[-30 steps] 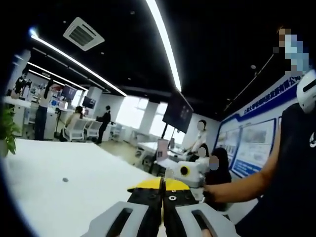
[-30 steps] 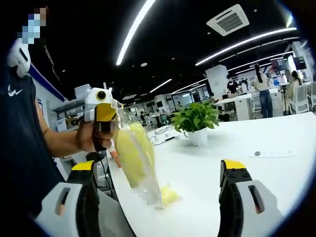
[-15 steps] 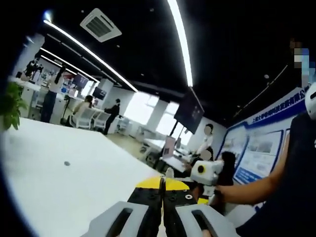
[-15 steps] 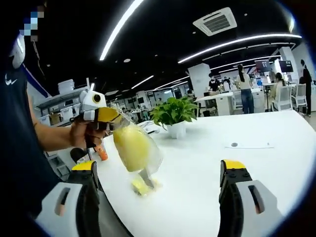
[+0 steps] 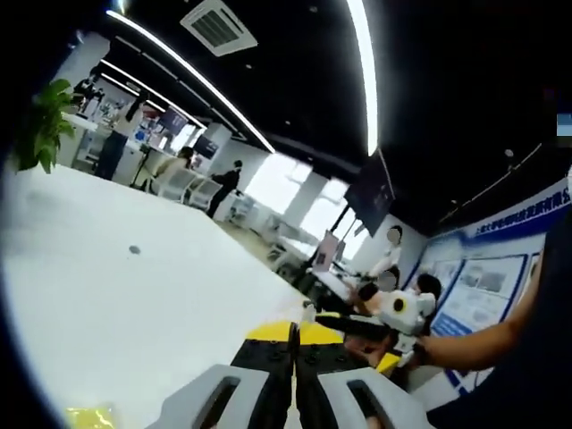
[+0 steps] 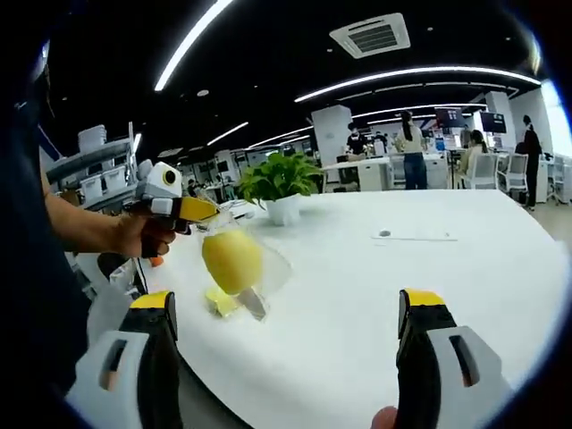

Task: Compare the silicone blocks by pressing each to a similar depth, holding the contact briefly, and releasing to observe deformation and rebound differences across the visible hardness samples.

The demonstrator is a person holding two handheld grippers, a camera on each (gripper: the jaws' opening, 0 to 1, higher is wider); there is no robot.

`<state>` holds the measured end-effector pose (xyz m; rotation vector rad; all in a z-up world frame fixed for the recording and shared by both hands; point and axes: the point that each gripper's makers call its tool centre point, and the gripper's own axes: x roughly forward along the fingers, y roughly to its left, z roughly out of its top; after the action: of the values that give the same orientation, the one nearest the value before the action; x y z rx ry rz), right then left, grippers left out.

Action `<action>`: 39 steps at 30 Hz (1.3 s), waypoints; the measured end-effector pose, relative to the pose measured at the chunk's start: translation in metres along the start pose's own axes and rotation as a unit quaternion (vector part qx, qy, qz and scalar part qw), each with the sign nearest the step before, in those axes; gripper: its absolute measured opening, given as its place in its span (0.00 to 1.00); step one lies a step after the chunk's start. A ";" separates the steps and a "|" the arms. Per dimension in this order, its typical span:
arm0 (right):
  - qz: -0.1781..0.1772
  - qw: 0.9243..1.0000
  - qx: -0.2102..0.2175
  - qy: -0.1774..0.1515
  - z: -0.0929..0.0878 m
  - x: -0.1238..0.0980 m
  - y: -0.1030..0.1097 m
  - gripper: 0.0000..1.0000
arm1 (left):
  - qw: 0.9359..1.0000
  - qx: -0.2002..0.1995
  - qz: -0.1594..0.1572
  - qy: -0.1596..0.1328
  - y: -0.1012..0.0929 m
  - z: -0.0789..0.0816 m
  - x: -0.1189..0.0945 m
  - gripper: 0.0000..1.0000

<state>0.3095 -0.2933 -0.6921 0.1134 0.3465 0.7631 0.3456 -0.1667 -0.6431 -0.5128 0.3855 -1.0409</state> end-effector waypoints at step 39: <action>-0.023 0.998 0.047 0.036 -0.038 -0.006 -0.007 0.97 | 0.984 -0.075 0.155 0.054 0.132 -0.089 0.006 0.00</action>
<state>0.2966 -0.3031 -0.7272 0.1666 0.4518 0.7072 0.3952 -0.1372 -0.7914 -0.5137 0.6230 -0.7426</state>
